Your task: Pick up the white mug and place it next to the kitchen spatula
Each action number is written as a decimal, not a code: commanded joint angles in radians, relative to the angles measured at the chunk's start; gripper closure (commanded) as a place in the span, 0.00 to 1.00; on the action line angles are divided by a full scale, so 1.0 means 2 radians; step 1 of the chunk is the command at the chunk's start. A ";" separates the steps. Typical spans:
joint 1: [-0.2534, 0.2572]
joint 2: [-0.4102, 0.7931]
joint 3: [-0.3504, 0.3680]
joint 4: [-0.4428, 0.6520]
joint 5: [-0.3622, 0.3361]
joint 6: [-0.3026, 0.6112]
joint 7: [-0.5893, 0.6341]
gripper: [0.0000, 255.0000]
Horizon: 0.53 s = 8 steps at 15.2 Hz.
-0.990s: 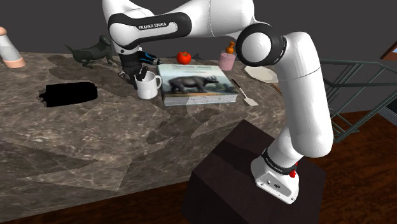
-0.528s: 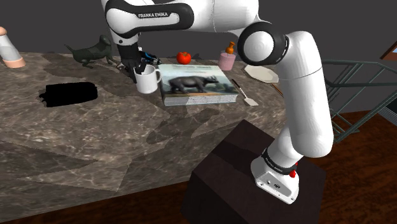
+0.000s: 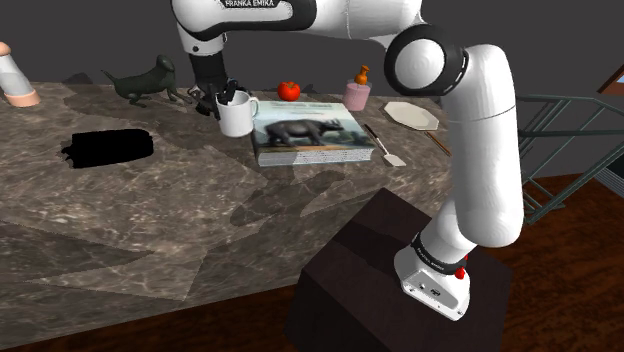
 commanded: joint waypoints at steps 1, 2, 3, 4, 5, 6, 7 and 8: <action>-0.017 -0.036 0.000 -0.051 0.004 0.016 -0.011 1.00; -0.027 -0.056 -0.001 -0.080 0.007 0.026 -0.018 1.00; -0.036 -0.074 -0.001 -0.107 0.010 0.036 -0.025 1.00; -0.044 -0.092 -0.002 -0.132 0.013 0.044 -0.032 1.00; -0.053 -0.109 -0.004 -0.156 0.015 0.051 -0.040 1.00; -0.061 -0.125 -0.005 -0.178 0.018 0.058 -0.049 1.00; -0.069 -0.141 -0.007 -0.199 0.020 0.064 -0.057 1.00; -0.076 -0.156 -0.009 -0.219 0.023 0.070 -0.066 1.00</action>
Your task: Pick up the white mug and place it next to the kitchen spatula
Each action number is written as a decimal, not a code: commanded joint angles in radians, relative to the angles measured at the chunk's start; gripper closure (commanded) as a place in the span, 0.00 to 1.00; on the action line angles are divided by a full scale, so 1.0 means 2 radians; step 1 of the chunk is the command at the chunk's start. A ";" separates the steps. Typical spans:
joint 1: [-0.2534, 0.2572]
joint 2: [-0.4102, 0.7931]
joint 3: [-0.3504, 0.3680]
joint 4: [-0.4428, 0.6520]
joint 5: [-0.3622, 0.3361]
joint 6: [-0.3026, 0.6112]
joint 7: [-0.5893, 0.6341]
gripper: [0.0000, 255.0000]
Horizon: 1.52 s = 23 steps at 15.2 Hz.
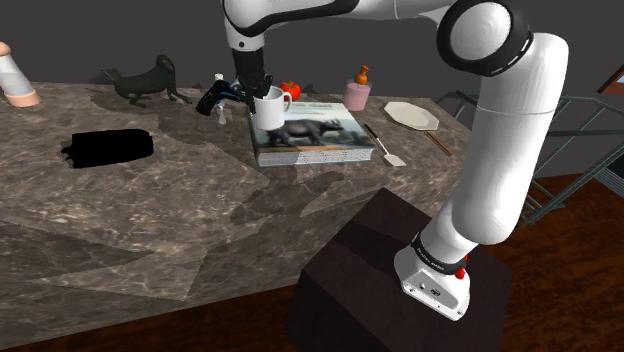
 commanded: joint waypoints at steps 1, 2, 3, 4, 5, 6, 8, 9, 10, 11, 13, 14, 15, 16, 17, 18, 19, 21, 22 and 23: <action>-0.016 -0.034 -0.004 -0.044 0.005 0.013 -0.018 1.00; -0.023 -0.048 -0.007 -0.062 0.007 0.017 -0.028 1.00; -0.030 -0.061 -0.010 -0.079 0.009 0.021 -0.037 1.00; -0.037 -0.075 -0.013 -0.094 0.011 0.025 -0.047 1.00; -0.043 -0.087 -0.017 -0.110 0.013 0.029 -0.057 1.00; -0.050 -0.100 -0.020 -0.124 0.014 0.032 -0.067 1.00; -0.062 -0.123 -0.029 -0.150 0.017 0.037 -0.087 1.00; -0.068 -0.134 -0.033 -0.163 0.017 0.039 -0.098 1.00; -0.074 -0.145 -0.038 -0.174 0.018 0.041 -0.109 1.00; -0.080 -0.155 -0.043 -0.185 0.018 0.043 -0.119 1.00; -0.091 -0.174 -0.053 -0.205 0.018 0.046 -0.141 1.00; -0.097 -0.183 -0.058 -0.214 0.018 0.047 -0.152 1.00; -0.103 -0.192 -0.064 -0.223 0.017 0.048 -0.163 1.00; -0.108 -0.200 -0.070 -0.230 0.017 0.049 -0.174 1.00; -0.114 -0.208 -0.076 -0.238 0.015 0.050 -0.185 1.00; -0.119 -0.215 -0.082 -0.244 0.014 0.050 -0.196 1.00; -0.125 -0.222 -0.088 -0.251 0.013 0.051 -0.207 1.00; -0.135 -0.235 -0.100 -0.261 0.009 0.051 -0.230 1.00; -0.141 -0.240 -0.107 -0.265 0.008 0.052 -0.241 1.00; -0.146 -0.245 -0.114 -0.269 0.006 0.052 -0.252 1.00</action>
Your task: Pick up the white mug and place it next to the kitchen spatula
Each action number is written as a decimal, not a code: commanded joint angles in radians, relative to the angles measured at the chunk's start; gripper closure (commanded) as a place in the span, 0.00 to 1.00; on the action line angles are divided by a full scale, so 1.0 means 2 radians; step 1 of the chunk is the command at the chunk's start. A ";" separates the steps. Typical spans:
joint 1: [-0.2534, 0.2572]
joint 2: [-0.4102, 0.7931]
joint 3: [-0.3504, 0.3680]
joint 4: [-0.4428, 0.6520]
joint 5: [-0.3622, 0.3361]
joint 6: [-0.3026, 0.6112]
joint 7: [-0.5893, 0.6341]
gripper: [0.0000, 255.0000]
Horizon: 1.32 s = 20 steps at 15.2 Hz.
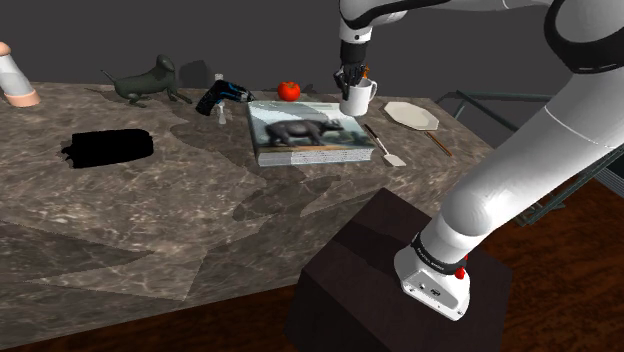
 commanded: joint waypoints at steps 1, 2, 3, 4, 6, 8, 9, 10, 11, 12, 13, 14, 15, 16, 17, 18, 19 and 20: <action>-0.011 -0.009 -0.013 -0.011 -0.004 0.004 -0.023 1.00; -0.016 -0.014 -0.020 -0.013 -0.006 0.004 -0.034 1.00; -0.022 -0.017 -0.027 -0.015 -0.009 0.004 -0.046 1.00; -0.027 -0.020 -0.034 -0.017 -0.011 0.004 -0.057 1.00; -0.038 -0.025 -0.047 -0.018 -0.016 0.004 -0.081 1.00; -0.049 -0.028 -0.062 -0.018 -0.020 0.004 -0.104 1.00; -0.054 -0.029 -0.069 -0.017 -0.022 0.003 -0.116 1.00; -0.060 -0.029 -0.076 -0.015 -0.024 0.003 -0.128 1.00; -0.065 -0.029 -0.083 -0.012 -0.026 0.003 -0.140 1.00; -0.071 -0.028 -0.090 -0.010 -0.028 0.003 -0.152 1.00; -0.076 -0.026 -0.097 -0.006 -0.030 0.003 -0.164 1.00; -0.081 -0.025 -0.104 -0.002 -0.031 0.003 -0.176 1.00; -0.086 -0.022 -0.111 0.002 -0.032 0.003 -0.188 1.00; -0.092 -0.019 -0.119 0.007 -0.033 0.002 -0.201 1.00; -0.097 -0.016 -0.126 0.013 -0.034 0.002 -0.213 1.00; -0.102 -0.012 -0.133 0.019 -0.034 0.002 -0.226 1.00; -0.107 -0.007 -0.140 0.026 -0.034 0.002 -0.238 1.00; -0.112 -0.002 -0.147 0.033 -0.034 0.001 -0.251 1.00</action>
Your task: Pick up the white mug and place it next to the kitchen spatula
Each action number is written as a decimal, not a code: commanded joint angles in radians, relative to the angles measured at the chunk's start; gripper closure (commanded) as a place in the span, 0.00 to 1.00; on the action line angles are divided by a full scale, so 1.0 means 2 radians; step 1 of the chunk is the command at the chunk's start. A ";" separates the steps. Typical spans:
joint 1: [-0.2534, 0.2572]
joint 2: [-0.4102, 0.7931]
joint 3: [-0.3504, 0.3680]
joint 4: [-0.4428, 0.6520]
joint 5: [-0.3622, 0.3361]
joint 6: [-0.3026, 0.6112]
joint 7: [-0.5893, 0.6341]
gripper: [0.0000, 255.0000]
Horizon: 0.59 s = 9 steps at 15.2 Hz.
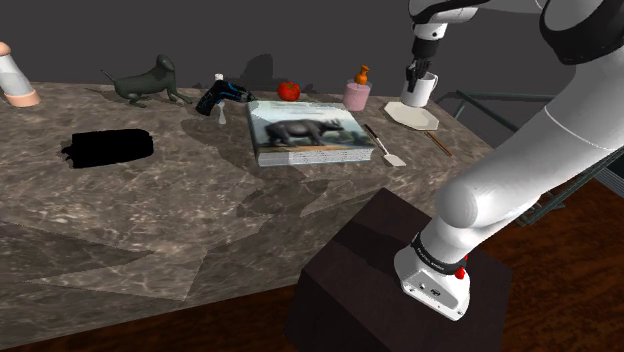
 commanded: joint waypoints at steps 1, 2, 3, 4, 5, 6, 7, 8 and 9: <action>-0.009 0.009 -0.013 0.014 0.001 -0.001 -0.024 1.00; -0.014 0.016 -0.020 0.022 0.002 -0.001 -0.037 1.00; -0.020 0.022 -0.026 0.031 0.003 -0.002 -0.050 1.00; -0.025 0.029 -0.033 0.041 0.005 -0.002 -0.063 1.00; -0.030 0.037 -0.040 0.051 0.008 -0.003 -0.076 1.00; -0.036 0.046 -0.047 0.062 0.011 -0.004 -0.090 1.00; -0.041 0.054 -0.053 0.073 0.014 -0.005 -0.103 1.00; -0.048 0.065 -0.060 0.087 0.018 -0.007 -0.118 1.00; -0.048 0.065 -0.060 0.081 0.018 0.000 -0.117 1.00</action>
